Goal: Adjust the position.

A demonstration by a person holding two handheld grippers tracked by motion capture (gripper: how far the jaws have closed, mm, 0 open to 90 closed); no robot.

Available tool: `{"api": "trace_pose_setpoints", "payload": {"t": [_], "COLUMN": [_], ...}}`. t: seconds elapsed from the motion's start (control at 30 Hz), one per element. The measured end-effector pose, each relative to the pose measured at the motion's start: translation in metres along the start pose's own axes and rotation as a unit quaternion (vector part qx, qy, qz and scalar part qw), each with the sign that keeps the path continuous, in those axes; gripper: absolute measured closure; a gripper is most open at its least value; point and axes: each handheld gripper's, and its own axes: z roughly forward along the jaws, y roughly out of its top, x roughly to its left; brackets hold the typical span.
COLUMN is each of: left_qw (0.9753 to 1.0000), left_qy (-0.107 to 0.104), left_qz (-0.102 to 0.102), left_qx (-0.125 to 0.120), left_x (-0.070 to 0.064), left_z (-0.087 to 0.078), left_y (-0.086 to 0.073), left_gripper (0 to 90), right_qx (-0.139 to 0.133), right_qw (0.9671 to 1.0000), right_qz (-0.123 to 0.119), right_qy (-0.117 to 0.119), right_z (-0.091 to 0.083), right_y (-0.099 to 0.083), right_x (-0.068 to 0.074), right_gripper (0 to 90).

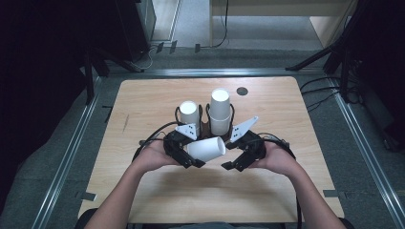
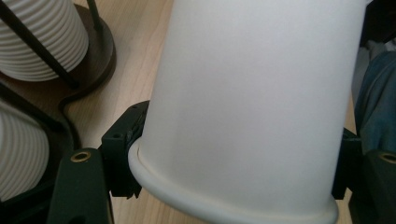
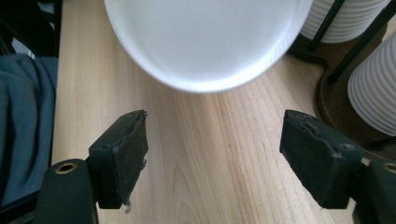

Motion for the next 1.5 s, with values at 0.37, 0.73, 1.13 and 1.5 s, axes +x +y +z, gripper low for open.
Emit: {"api": "trace_pose_setpoints", "payload": {"t": [0.37,0.73,1.13,1.5], "left_qw": [0.9982,0.9951,0.9905,0.9891], "left_qy": [0.024,0.005,-0.016,-0.02], "left_qz": [-0.01,0.001,0.01,0.024], "left_qx": [0.055,0.098,0.136,0.144], "left_x": [0.001,0.0,-0.004,-0.009], "left_z": [-0.001,0.016,0.04,0.047], "left_y": [0.01,0.017,0.019,0.02], "left_gripper": [26.9,26.9,25.8,24.7], "right_qx": [0.03,0.026,0.023,0.034], "right_qw": [0.9992,0.999,0.9987,0.9974], "right_qz": [-0.016,-0.026,-0.045,-0.063], "right_qy": [-0.021,-0.023,-0.012,0.004], "right_z": [0.012,0.014,0.018,0.026], "right_y": [-0.001,0.0,0.005,0.008], "right_x": [-0.001,0.0,0.007,0.012], "right_gripper": [24.3,24.3,24.8,32.6]}}
